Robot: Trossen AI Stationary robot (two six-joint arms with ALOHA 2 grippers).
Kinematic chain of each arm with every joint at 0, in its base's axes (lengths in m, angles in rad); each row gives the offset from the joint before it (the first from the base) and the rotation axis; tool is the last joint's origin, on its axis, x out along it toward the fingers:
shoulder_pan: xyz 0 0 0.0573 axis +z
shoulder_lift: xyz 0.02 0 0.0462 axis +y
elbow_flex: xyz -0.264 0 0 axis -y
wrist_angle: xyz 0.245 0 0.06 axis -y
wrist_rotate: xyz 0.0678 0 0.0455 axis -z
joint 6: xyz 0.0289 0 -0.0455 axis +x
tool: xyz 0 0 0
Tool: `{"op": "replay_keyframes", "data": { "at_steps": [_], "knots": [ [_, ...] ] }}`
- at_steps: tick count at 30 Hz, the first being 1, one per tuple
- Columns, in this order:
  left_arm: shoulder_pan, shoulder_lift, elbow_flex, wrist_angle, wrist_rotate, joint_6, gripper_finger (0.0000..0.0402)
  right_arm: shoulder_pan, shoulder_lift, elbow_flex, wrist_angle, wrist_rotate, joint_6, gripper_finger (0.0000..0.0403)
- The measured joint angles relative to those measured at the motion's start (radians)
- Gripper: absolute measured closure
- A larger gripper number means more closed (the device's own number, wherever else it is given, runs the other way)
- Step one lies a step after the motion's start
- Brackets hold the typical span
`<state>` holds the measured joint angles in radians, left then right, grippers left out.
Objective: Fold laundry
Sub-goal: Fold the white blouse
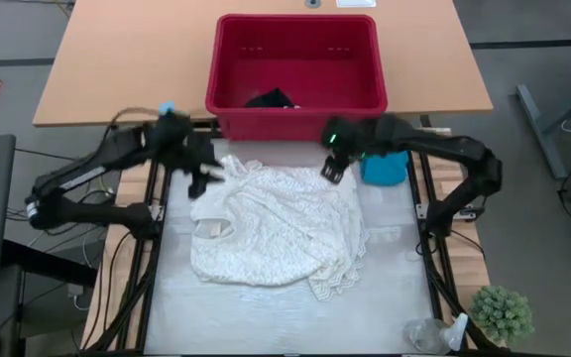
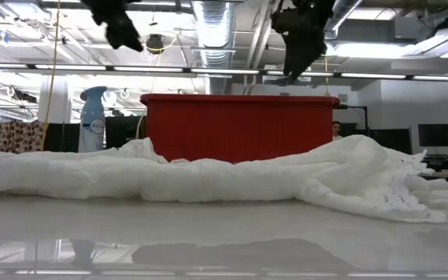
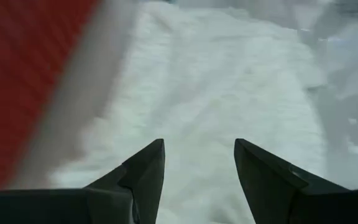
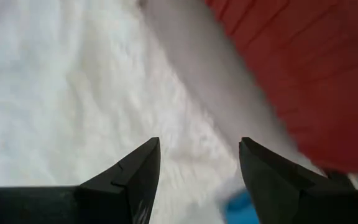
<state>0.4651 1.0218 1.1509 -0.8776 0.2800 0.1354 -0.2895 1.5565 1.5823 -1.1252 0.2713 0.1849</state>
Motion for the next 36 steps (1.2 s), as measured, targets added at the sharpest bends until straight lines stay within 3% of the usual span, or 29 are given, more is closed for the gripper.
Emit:
{"op": "replay_keyframes", "data": {
  "at_steps": [7, 13, 15, 19, 30, 36],
  "knots": [
    [-0.398, -0.142, -0.306, 0.285, -0.208, -0.342, 0.0256, 0.058, 0.187, -0.002, -0.021, 0.016, -0.033, 0.0186],
    [-0.568, -0.128, -0.506, 0.474, -0.376, -0.558, 0.035, 0.013, 0.316, -0.002, -0.007, -0.002, -0.054, 0.0273],
    [-0.604, -0.098, -0.549, 0.514, -0.373, -0.606, 0.0385, 0.005, 0.345, -0.002, 0.003, -0.025, -0.058, 0.0317],
    [-0.654, -0.042, -0.585, 0.552, -0.397, -0.676, 0.0397, 0.007, 0.369, -0.003, 0.008, -0.066, -0.085, 0.0387],
    [-0.718, 0.18, -0.586, 0.625, -0.376, -0.707, 0.0401, -0.024, 0.413, -0.005, 0.049, -0.139, -0.081, 0.0391],
    [-0.735, 0.259, -0.586, 0.657, -0.363, -0.724, 0.0401, -0.033, 0.405, -0.139, 0.192, -0.219, -0.046, 0.0391]
  ]
}}
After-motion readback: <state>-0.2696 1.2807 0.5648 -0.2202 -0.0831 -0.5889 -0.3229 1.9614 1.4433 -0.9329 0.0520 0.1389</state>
